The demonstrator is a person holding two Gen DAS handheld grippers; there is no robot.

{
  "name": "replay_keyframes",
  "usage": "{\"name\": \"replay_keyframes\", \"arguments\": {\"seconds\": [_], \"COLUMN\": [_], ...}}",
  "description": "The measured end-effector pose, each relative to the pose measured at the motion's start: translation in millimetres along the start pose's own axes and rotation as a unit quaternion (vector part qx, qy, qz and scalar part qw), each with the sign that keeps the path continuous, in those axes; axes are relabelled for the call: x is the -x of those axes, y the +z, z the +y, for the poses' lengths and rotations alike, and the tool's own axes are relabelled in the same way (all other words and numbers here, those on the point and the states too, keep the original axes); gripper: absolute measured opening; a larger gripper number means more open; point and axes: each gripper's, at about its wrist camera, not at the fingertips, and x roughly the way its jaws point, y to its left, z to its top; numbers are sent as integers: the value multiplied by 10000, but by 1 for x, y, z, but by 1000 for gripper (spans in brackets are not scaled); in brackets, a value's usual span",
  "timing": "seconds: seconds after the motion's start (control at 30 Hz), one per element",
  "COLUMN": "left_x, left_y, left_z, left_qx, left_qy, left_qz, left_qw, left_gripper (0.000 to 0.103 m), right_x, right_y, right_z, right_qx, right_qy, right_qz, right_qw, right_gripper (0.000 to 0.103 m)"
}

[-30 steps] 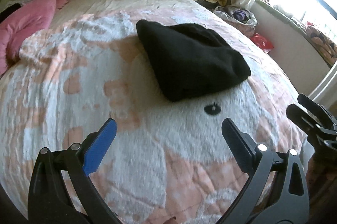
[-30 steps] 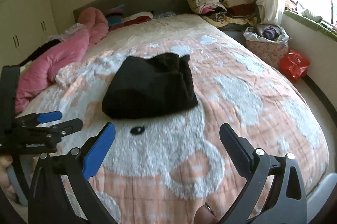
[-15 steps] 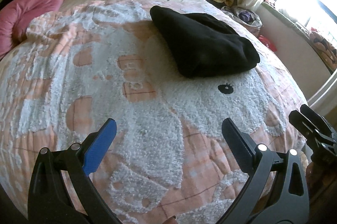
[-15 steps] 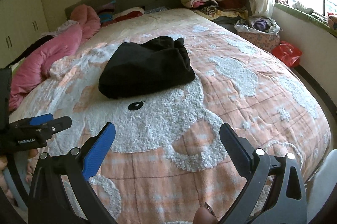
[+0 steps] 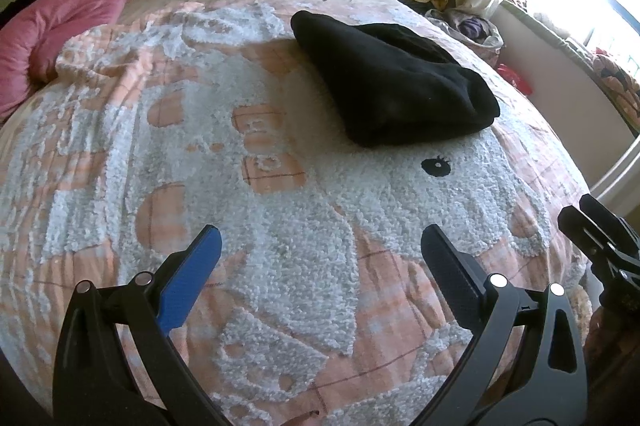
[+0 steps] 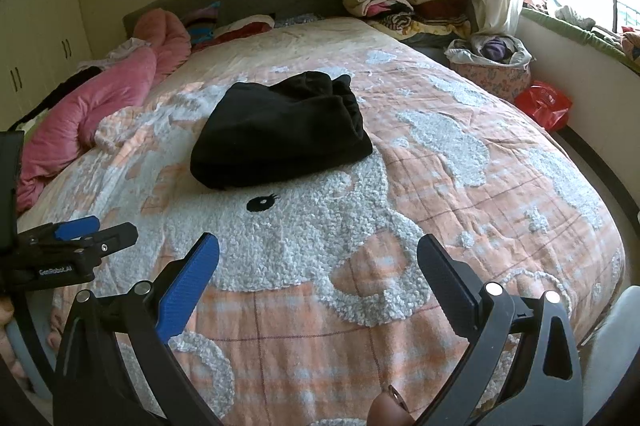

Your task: Fold small clothes

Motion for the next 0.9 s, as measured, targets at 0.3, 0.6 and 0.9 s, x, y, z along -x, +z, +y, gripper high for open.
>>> {"name": "replay_keyframes", "arguments": {"seconds": [0.3, 0.6, 0.9], "left_x": [1, 2, 3], "left_y": [0, 1, 1], "left_z": [3, 3, 3], "left_qx": [11, 0, -12], "left_qy": [56, 92, 88], "left_qz": [-13, 3, -18], "left_qw": [10000, 10000, 10000], "left_gripper": [94, 94, 94], "right_x": [0, 0, 1], "right_y": [0, 0, 1], "right_z": [4, 6, 7], "right_qx": [55, 89, 153], "right_qy": [2, 7, 6], "right_qz": [-25, -14, -1], "right_qw": [10000, 10000, 9999], "right_gripper": [99, 99, 99]}}
